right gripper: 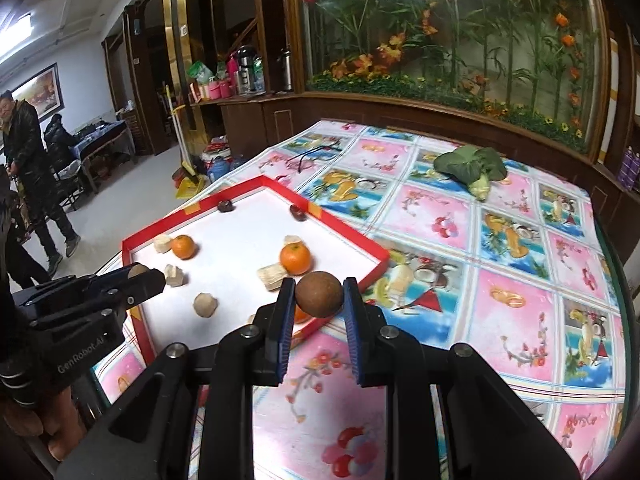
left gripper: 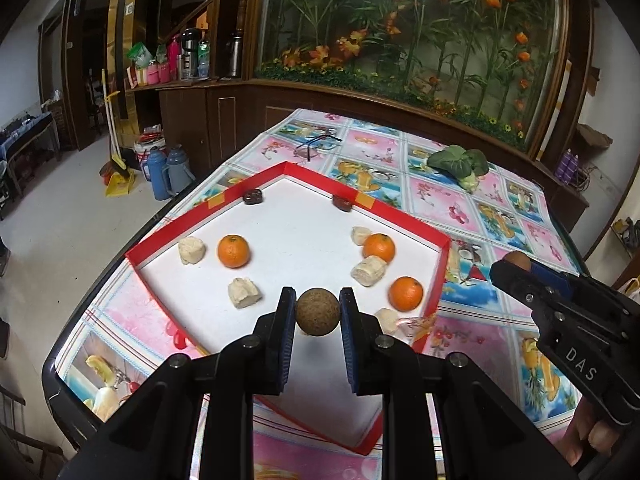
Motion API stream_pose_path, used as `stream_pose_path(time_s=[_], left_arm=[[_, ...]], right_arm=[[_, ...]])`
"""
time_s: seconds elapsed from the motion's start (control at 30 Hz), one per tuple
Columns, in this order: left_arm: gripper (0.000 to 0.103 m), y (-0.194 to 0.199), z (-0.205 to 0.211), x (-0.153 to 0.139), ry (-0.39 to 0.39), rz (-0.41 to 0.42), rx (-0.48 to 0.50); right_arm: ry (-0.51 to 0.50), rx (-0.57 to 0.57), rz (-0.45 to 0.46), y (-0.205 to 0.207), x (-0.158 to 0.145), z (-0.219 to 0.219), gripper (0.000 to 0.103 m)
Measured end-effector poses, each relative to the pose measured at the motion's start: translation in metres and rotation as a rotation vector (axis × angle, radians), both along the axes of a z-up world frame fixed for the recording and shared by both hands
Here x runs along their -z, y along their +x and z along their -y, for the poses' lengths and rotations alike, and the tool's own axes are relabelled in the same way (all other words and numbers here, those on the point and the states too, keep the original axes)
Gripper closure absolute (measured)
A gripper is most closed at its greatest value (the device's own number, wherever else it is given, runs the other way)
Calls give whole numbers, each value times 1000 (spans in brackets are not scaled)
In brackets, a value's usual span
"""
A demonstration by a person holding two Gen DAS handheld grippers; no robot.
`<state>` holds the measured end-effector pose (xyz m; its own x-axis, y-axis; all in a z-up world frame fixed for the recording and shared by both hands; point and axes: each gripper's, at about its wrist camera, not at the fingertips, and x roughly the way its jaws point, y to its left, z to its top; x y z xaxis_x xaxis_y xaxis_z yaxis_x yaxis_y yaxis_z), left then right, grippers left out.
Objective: Organize fruits
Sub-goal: 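Hold both brown fruits over the tray and open both grippers to drop them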
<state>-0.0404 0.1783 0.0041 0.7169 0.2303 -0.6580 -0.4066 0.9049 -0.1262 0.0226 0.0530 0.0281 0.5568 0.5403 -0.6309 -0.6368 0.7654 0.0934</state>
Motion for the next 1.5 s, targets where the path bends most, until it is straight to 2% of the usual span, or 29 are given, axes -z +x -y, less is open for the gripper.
stream_pose_path(time_s=[0.63, 0.97, 1.17, 1.3, 1.5], left_arm=[[83, 1, -23, 6, -26, -9, -22], [83, 5, -45, 10, -40, -43, -61], [83, 17, -48, 12, -33, -67, -43], [83, 40, -54, 9, -2, -93, -48], [83, 65, -56, 18, 11, -148, -54]], right_arm=[[-37, -33, -14, -4, -1, -23, 77], [-55, -67, -25, -7, 2, -40, 77], [-46, -93, -79, 10, 11, -51, 77], [-60, -127, -70, 25, 9, -68, 77], [-84, -194, -128, 78, 16, -102, 77]])
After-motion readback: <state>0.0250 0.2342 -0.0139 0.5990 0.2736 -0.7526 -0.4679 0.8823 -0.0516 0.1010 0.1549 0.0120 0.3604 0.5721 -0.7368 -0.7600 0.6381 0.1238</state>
